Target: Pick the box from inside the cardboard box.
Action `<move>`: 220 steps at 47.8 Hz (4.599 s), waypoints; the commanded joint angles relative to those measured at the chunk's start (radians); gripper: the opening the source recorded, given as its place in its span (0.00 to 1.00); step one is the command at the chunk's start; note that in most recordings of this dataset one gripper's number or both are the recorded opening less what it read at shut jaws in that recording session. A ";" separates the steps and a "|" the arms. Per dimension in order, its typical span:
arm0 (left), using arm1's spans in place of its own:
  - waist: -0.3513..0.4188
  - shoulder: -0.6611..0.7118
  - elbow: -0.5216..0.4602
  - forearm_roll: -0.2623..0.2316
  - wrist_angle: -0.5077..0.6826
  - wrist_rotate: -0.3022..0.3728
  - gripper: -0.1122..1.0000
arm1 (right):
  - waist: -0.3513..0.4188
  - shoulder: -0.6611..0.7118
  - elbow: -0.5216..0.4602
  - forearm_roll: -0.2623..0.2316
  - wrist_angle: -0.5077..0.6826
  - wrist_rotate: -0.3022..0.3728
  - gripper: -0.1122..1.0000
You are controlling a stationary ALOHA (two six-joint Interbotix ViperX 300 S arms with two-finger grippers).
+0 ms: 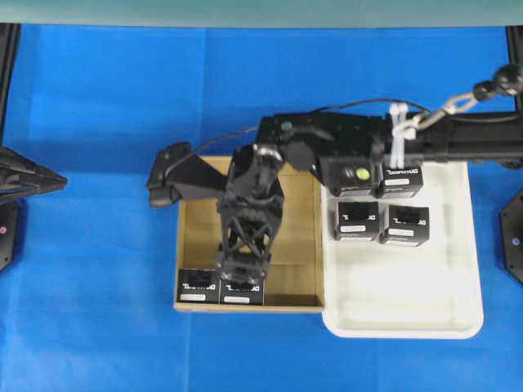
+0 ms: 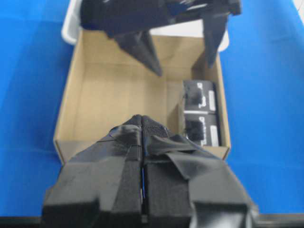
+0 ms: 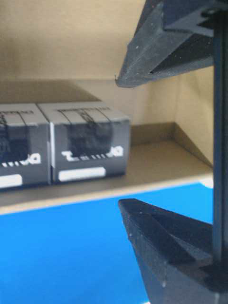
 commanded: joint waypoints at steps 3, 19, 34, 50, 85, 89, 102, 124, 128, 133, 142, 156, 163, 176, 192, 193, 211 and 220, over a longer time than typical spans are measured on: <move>0.003 0.006 -0.028 0.003 -0.005 -0.002 0.05 | 0.006 0.025 -0.005 0.061 -0.011 -0.052 0.98; 0.003 0.008 -0.023 0.003 0.009 -0.003 0.05 | 0.023 0.066 0.017 0.072 -0.080 -0.086 0.98; 0.003 0.002 -0.021 0.003 0.028 -0.002 0.05 | 0.032 0.080 0.051 0.077 -0.086 -0.112 0.98; 0.003 -0.005 -0.017 0.003 0.028 -0.002 0.05 | 0.037 0.092 0.051 0.077 -0.094 -0.114 0.98; 0.003 -0.014 -0.014 0.003 0.028 0.000 0.05 | 0.041 0.117 0.084 0.069 -0.132 -0.135 0.98; 0.003 -0.014 -0.015 0.005 0.026 0.000 0.05 | 0.032 0.110 0.095 0.066 -0.130 -0.135 0.98; 0.003 -0.015 -0.014 0.003 0.028 0.000 0.05 | -0.008 0.103 0.100 0.032 -0.130 -0.141 0.98; 0.006 -0.023 -0.015 0.003 0.028 0.000 0.05 | -0.080 0.103 0.084 -0.057 -0.124 -0.201 0.98; 0.008 -0.023 -0.017 0.003 0.028 0.000 0.05 | -0.094 0.104 0.077 -0.063 -0.124 -0.216 0.98; 0.014 -0.026 -0.018 0.003 0.026 0.000 0.05 | -0.114 0.107 0.064 -0.080 -0.118 -0.219 0.98; 0.018 -0.040 -0.023 0.003 0.026 0.000 0.05 | -0.144 0.109 0.049 -0.107 -0.110 -0.225 0.98; 0.021 -0.044 -0.025 0.003 0.028 0.000 0.05 | -0.140 0.109 0.048 -0.101 -0.103 -0.236 0.98; 0.021 -0.046 -0.026 0.003 0.026 -0.002 0.05 | -0.127 0.098 0.023 -0.098 -0.103 -0.224 0.98; 0.020 -0.058 -0.032 0.003 0.026 -0.002 0.05 | -0.123 0.061 -0.081 -0.106 -0.026 -0.170 0.98; 0.021 -0.071 -0.038 0.003 0.026 -0.002 0.04 | -0.135 -0.009 -0.261 -0.109 0.193 -0.150 0.98; 0.020 -0.071 -0.038 0.003 0.026 -0.002 0.05 | -0.135 -0.015 -0.273 -0.109 0.209 -0.150 0.98; 0.021 -0.074 -0.040 0.003 0.026 -0.003 0.05 | -0.137 -0.103 -0.408 -0.215 0.411 -0.037 0.97; 0.021 -0.072 -0.043 0.003 0.026 -0.003 0.05 | -0.133 -0.129 -0.430 -0.222 0.417 -0.023 0.97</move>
